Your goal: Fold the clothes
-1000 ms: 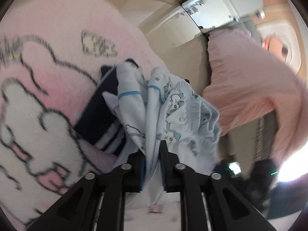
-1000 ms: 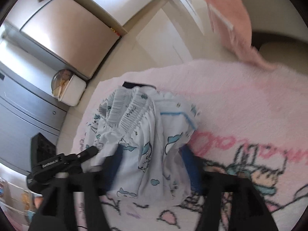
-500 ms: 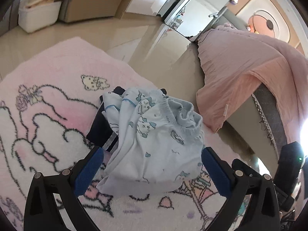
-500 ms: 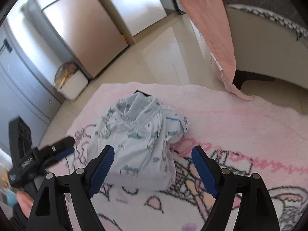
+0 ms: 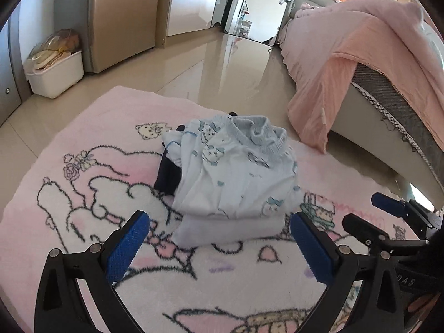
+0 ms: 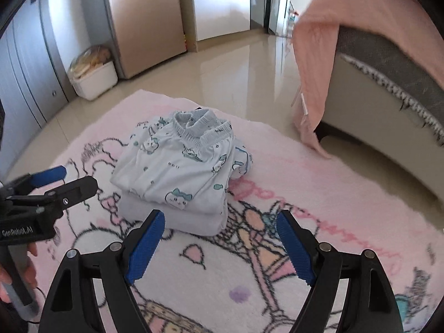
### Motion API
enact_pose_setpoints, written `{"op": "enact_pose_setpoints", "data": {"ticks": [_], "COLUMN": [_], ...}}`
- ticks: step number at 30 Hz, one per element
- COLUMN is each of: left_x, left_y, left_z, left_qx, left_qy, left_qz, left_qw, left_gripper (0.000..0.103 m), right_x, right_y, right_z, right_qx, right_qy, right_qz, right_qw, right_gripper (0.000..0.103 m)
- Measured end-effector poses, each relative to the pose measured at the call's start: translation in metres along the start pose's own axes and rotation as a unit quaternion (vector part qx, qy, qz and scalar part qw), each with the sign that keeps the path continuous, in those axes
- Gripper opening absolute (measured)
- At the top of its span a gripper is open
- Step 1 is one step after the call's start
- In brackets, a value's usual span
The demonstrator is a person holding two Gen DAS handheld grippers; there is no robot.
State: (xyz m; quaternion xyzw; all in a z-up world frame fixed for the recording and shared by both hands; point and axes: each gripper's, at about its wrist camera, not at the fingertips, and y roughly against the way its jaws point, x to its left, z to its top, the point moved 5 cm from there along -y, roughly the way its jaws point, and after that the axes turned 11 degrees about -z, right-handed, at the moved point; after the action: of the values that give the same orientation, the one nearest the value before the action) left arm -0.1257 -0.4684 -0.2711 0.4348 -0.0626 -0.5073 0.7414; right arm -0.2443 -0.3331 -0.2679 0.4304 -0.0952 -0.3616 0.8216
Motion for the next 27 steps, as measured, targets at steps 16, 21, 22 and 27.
{"op": "enact_pose_setpoints", "data": {"ticks": [16,21,22,27], "left_x": [-0.033,-0.048,-0.051,-0.068], "left_y": [0.066,0.089,0.093,0.121], "left_z": [-0.042,-0.053,-0.055,-0.072], "left_qx": [0.009,0.013,0.015,0.029], "left_qy": [0.012,0.009,0.007,0.019], "left_qz": [0.007,0.011,0.015,0.015], "left_qw": [0.9999,0.9998,0.9997,0.9993], "left_gripper": [0.103,0.103,0.103,0.103], "right_x": [0.033,0.028,0.026,0.009], "right_y": [0.075,0.107,0.114,0.15], "right_z": [-0.038,-0.051,-0.054,-0.071], "right_qx": [0.014,0.025,0.025,0.037], "right_qy": [0.032,0.015,0.011,-0.02], "right_qz": [-0.042,-0.055,-0.058,-0.08], "right_qw": [0.999,0.998,0.998,0.996], "right_gripper": [0.083,0.083,0.083,0.083]}}
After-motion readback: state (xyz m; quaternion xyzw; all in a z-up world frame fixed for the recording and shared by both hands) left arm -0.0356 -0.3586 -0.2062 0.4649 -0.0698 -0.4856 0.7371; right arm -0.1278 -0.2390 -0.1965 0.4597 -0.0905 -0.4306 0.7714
